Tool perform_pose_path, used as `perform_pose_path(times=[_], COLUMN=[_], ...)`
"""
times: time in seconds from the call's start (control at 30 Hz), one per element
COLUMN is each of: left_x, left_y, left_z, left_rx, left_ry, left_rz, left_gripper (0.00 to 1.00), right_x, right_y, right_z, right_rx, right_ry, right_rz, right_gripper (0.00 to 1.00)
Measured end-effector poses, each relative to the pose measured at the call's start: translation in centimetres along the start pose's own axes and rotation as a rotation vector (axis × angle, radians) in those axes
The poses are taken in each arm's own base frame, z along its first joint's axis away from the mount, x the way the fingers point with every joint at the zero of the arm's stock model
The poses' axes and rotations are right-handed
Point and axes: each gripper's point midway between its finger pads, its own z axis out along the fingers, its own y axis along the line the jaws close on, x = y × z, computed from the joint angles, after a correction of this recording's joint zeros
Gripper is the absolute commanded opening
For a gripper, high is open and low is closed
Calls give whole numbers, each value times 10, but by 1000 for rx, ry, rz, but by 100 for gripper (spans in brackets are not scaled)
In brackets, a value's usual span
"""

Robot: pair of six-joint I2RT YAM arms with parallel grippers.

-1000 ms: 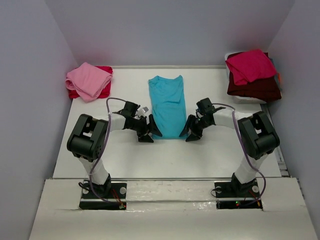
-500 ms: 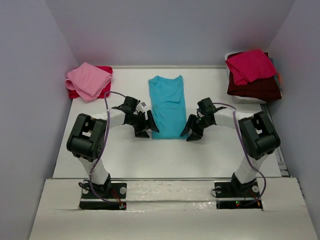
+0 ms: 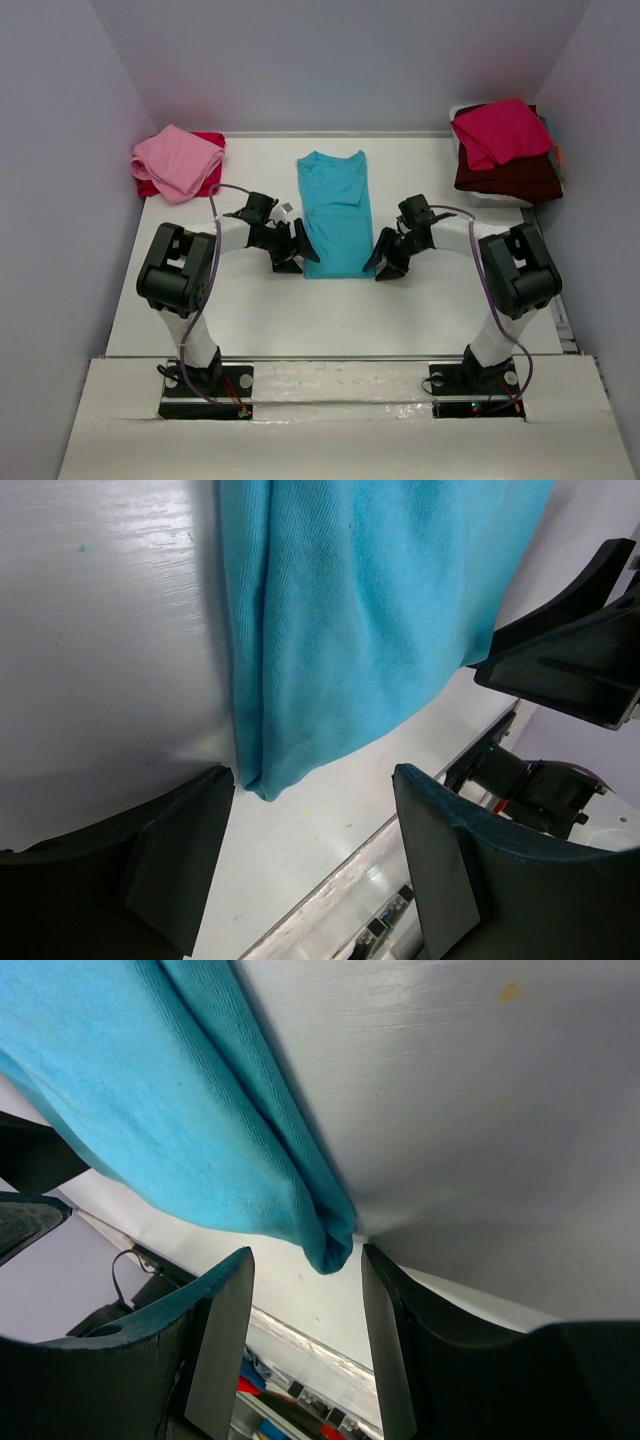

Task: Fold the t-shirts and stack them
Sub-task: Grab one side of the 2/3 rectangular tshirt with both arms

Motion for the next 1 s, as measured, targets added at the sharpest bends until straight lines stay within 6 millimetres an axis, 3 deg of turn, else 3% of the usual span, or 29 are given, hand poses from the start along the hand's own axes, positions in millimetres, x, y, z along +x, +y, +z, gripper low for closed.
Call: perform_pose_path(times=[0.7, 1.0], left_x=[8, 11], left_y=[-10, -9], left_z=[9, 12], left_rx=[65, 63], left_ry=[-1, -8], left_rz=[40, 51], left_gripper=[79, 63], right_x=[-14, -13], right_y=[5, 4], right_z=[4, 6], right_rx=[-9, -17], right_ry=[-4, 10], right_rz=[2, 4], right_gripper=[48, 36])
